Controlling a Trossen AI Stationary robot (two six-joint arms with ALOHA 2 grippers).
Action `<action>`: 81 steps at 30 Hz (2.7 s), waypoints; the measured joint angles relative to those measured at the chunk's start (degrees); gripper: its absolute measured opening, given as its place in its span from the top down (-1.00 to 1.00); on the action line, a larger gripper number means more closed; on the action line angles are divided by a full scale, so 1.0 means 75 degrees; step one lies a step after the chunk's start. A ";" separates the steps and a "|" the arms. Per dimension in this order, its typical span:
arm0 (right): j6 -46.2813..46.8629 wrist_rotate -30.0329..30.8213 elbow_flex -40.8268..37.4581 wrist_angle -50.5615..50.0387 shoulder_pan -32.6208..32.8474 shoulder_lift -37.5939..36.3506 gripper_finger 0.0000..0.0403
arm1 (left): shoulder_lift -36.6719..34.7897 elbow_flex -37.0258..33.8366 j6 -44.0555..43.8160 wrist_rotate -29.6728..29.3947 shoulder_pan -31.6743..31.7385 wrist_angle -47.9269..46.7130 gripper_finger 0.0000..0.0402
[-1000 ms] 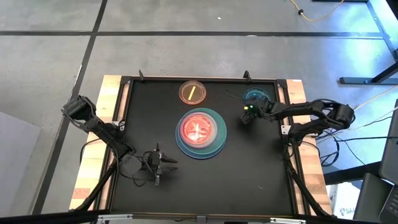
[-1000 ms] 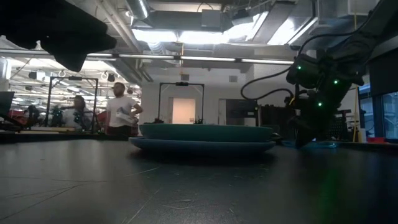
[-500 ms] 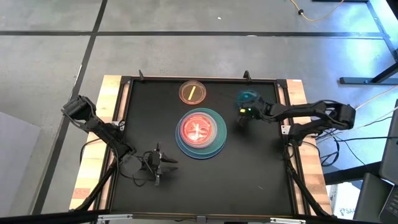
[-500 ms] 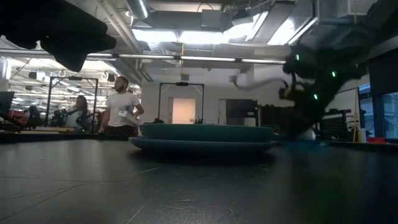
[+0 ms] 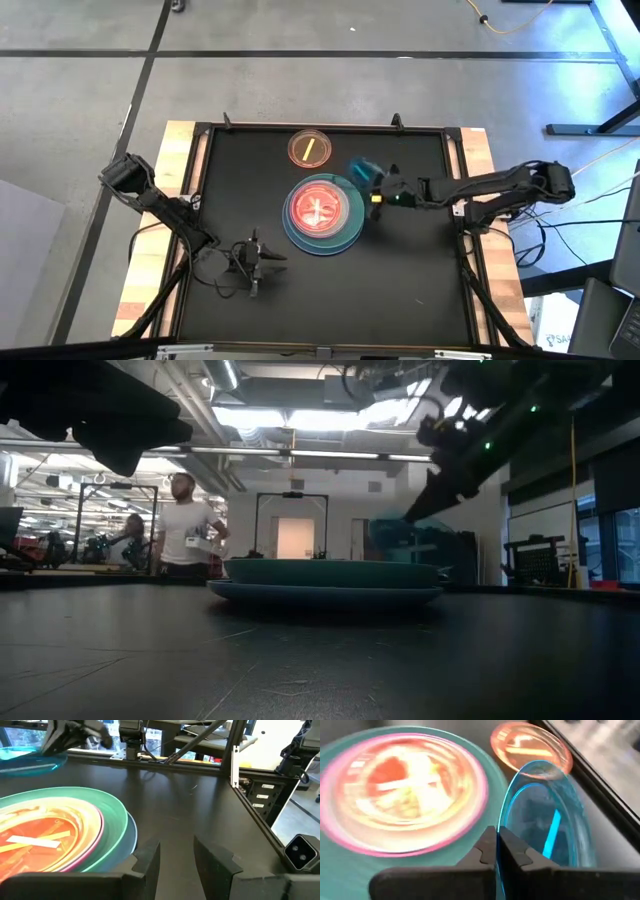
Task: Stack plastic plates
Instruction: Stack the blue transparent plate on top of the pink transparent plate, then stack the orange transparent plate on top of the blue transparent plate
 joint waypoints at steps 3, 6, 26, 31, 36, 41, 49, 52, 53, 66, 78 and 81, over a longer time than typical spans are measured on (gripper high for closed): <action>-0.0191 -0.0005 0.0053 0.0276 0.0603 0.0067 1.00 | 0.0000 0.0000 0.0001 -0.0003 0.0000 0.0008 0.44; -0.0310 -0.0003 0.0059 0.0775 0.1173 0.0066 1.00 | 0.0002 0.0000 0.0004 -0.0003 0.0000 0.0021 0.44; -0.1285 -0.0236 0.0061 0.3317 0.2823 0.1293 1.00 | 0.0003 0.0003 -0.0009 0.0016 0.0000 0.0229 0.44; -0.1427 -0.0339 0.0202 0.3492 0.2823 0.1655 1.00 | 0.0003 0.0003 -0.0002 0.0029 0.0136 0.0321 0.44; -0.1510 -0.0464 0.0318 0.3503 0.2820 0.1881 1.00 | 0.0003 0.0003 0.0004 0.0330 0.0312 0.0373 0.44; -0.1512 -0.0398 0.0330 0.3495 0.2817 0.1960 1.00 | 0.0003 0.0003 0.0004 0.0615 0.0423 0.0375 0.44; -0.1883 -0.0394 0.0330 0.3561 0.2817 0.2055 1.00 | -0.0111 0.0003 -0.0002 0.0675 0.0539 0.0353 0.44; -0.2200 -0.0204 0.0331 0.3722 0.2733 0.2237 1.00 | -0.0268 0.0004 0.0005 0.0900 0.0709 0.0301 0.44; -0.2273 -0.0182 0.0332 0.3800 0.2660 0.2311 1.00 | -0.0328 0.0006 0.0010 0.0969 0.0792 0.0292 0.44; -0.2076 -0.1049 0.0356 0.4438 0.1456 0.3065 0.81 | -0.0522 0.0009 0.0027 0.2245 0.2528 -0.0933 0.44; -0.2785 -0.1052 0.0356 0.4479 0.1462 0.2509 -0.02 | -0.0522 0.0009 0.0170 0.3957 0.4539 -0.1074 0.36; -0.3153 -0.1162 0.0276 0.4368 0.1462 0.2087 -0.08 | -0.0525 0.0011 0.0167 0.4091 0.5150 -0.1169 0.21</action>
